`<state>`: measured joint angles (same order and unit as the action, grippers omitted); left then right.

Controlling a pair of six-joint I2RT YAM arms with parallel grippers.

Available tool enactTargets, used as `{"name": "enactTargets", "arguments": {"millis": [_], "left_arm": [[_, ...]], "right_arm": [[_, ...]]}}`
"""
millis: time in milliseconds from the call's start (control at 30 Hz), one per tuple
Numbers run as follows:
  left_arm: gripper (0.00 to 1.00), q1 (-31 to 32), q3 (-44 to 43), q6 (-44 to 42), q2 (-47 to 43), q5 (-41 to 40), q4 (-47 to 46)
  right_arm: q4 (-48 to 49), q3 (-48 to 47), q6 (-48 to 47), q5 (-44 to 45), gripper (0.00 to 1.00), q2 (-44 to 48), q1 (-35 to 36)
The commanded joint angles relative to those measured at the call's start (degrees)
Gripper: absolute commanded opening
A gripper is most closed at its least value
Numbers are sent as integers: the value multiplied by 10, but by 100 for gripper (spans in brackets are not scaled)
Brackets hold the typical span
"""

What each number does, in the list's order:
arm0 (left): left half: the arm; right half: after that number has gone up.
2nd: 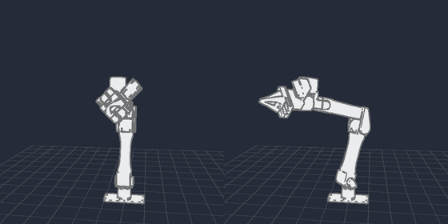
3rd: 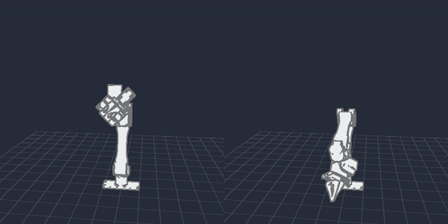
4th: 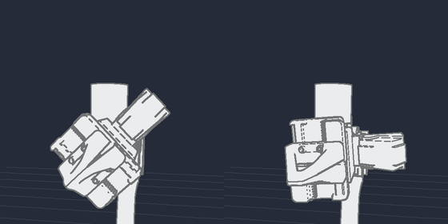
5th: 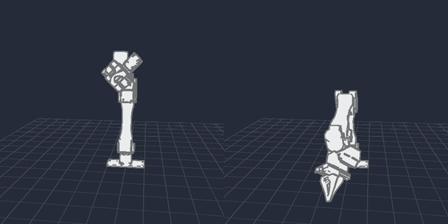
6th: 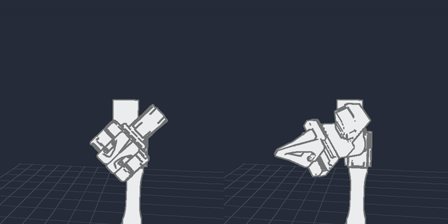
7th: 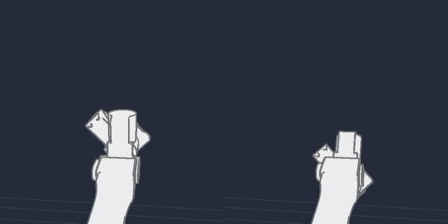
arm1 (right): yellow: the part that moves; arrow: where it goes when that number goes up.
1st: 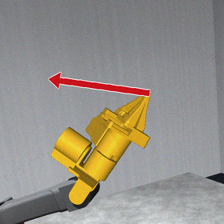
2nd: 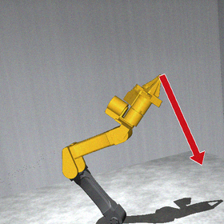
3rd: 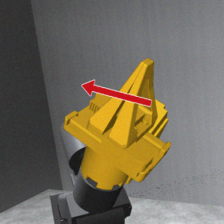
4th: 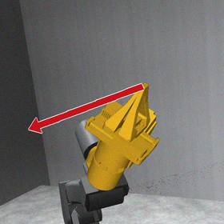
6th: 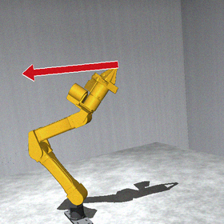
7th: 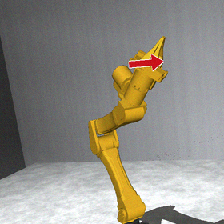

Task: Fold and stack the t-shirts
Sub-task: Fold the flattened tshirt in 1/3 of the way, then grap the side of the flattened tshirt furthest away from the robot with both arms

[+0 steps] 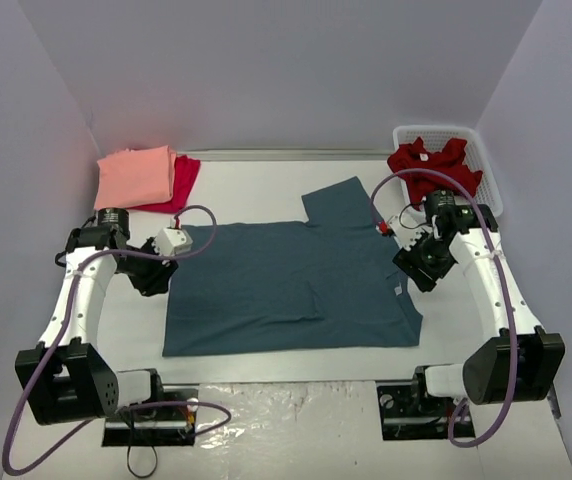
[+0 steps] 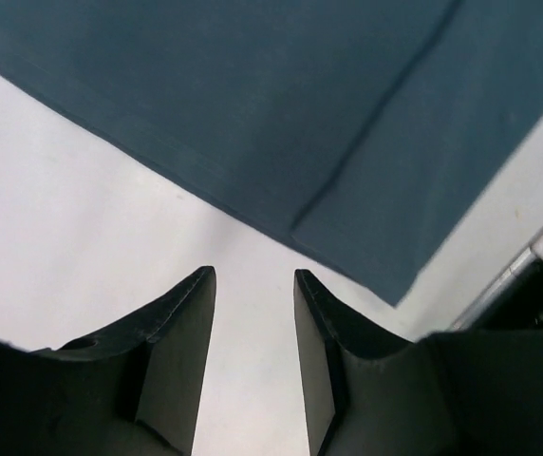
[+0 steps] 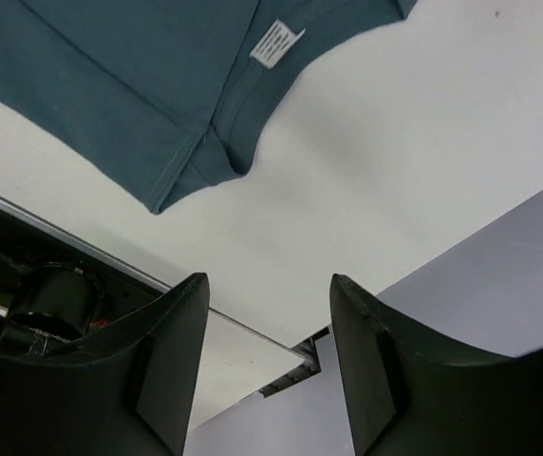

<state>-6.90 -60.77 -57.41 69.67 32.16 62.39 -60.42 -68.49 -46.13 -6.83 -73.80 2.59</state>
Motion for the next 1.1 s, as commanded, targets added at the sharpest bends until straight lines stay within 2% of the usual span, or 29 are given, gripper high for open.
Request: {"name": "enactTargets", "arguments": {"millis": [0, 100, 133, 267, 433, 633, 867, 1067], "left_arm": [[38, -7, -75, 111, 52, 64, -76], [41, -17, -149, 164, 123, 124, -81], [42, -24, -170, 169, 164, 166, -73], [43, -28, -268, 182, 261, 216, -44], [44, -35, -353, 249, 373, 204, -82], [45, -37, -413, 298, 471, 179, -110], [48, -43, -430, 338, 524, 175, -174], [48, -43, -448, 375, 557, 136, -225]], "right_arm": [[14, -69, 17, -32, 51, -61, -3], [21, -110, 23, -62, 51, -124, -3], [22, -133, 24, -68, 52, -139, -3], [28, -190, 28, -92, 52, -227, -3], [29, -259, 40, -124, 54, -297, -3], [28, -327, 59, -157, 54, -360, 0], [30, -343, 58, -170, 54, -389, 7], [30, -343, 54, -173, 54, -398, 12]]}}
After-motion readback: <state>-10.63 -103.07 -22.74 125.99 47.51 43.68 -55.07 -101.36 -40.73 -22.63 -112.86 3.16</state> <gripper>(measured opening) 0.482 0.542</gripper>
